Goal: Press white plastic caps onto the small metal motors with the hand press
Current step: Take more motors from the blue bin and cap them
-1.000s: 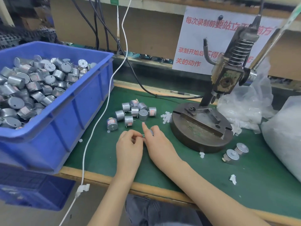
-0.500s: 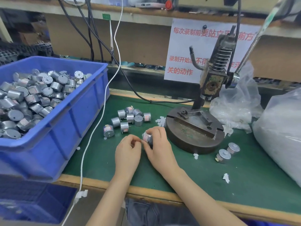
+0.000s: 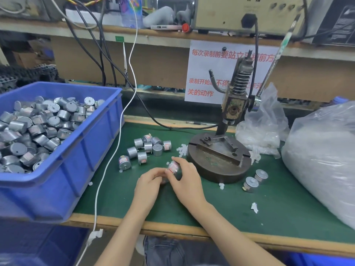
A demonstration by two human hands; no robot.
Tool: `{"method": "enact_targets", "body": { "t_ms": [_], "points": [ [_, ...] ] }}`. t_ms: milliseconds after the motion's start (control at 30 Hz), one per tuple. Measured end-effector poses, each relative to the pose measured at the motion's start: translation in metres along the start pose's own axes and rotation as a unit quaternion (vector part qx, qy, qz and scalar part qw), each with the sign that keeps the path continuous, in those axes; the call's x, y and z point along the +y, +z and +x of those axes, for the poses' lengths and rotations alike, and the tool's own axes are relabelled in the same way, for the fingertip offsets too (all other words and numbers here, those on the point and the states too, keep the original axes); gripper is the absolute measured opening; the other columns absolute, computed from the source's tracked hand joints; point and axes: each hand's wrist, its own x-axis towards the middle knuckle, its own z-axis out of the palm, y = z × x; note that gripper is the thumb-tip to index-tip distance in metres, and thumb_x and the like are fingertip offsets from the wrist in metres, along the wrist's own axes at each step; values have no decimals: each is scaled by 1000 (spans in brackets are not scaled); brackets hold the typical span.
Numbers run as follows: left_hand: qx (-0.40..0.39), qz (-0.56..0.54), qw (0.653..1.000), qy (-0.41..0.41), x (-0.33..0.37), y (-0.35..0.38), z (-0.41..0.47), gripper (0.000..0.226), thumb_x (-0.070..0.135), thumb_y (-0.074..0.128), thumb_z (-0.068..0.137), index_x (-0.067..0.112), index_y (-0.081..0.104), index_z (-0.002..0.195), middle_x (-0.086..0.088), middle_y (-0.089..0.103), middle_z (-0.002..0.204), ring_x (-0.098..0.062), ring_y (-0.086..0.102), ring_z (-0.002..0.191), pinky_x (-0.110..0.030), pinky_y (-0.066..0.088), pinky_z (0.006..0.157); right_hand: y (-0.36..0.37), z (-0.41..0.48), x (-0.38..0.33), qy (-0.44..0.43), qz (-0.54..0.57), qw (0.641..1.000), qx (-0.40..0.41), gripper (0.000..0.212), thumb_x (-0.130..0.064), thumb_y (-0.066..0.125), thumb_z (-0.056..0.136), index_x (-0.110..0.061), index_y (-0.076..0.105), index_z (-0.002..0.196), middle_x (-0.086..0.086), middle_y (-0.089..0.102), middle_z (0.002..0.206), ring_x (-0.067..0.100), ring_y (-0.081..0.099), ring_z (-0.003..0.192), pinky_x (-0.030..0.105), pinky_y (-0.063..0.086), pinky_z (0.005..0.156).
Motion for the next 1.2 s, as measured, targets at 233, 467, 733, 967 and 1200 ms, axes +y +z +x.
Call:
{"method": "enact_targets", "body": {
  "t_ms": [233, 467, 733, 967, 1200],
  "points": [
    [-53, -3, 999, 1, 3, -1, -7, 29, 14, 46, 72, 25, 72, 65, 2, 72, 75, -15, 59, 74, -35, 45, 84, -48, 9, 11, 50, 0, 997, -50, 35, -26, 69, 80, -29, 62, 115, -18, 57, 89, 2, 50, 85, 9, 33, 77],
    [-6, 2, 1000, -1, 1, 2, -4, 36, -8, 49, 80, 18, 68, 63, 3, 67, 61, -12, 58, 64, -30, 45, 74, -106, 54, 34, 117, -45, 984, 123, 32, -24, 72, 80, -15, 67, 111, 1, 68, 99, 10, 55, 85, 20, 38, 76],
    [7, 10, 1000, -2, -2, 4, -2, 36, -8, 48, 80, 18, 67, 64, 3, 65, 59, -13, 56, 62, -30, 46, 72, -111, 72, 59, 145, -117, 977, 107, 31, -26, 74, 79, -11, 68, 105, 10, 56, 118, 28, 52, 106, 42, 42, 94],
    [16, 19, 1000, -2, -2, 5, -2, 34, -6, 49, 81, 18, 67, 64, -1, 66, 61, -14, 56, 62, -29, 44, 70, -113, 80, 52, 180, -184, 965, 59, 39, -39, 69, 81, -16, 59, 111, 11, 51, 122, 29, 50, 109, 39, 43, 91],
    [36, 62, 997, 10, 1, 7, -4, 33, -2, 50, 81, 20, 65, 61, 3, 58, 48, -16, 53, 56, -29, 44, 63, -142, 79, 47, 205, -43, 976, 64, 63, -19, 57, 85, -8, 30, 141, 13, 42, 138, 26, 52, 109, 29, 42, 81]
  ]
}}
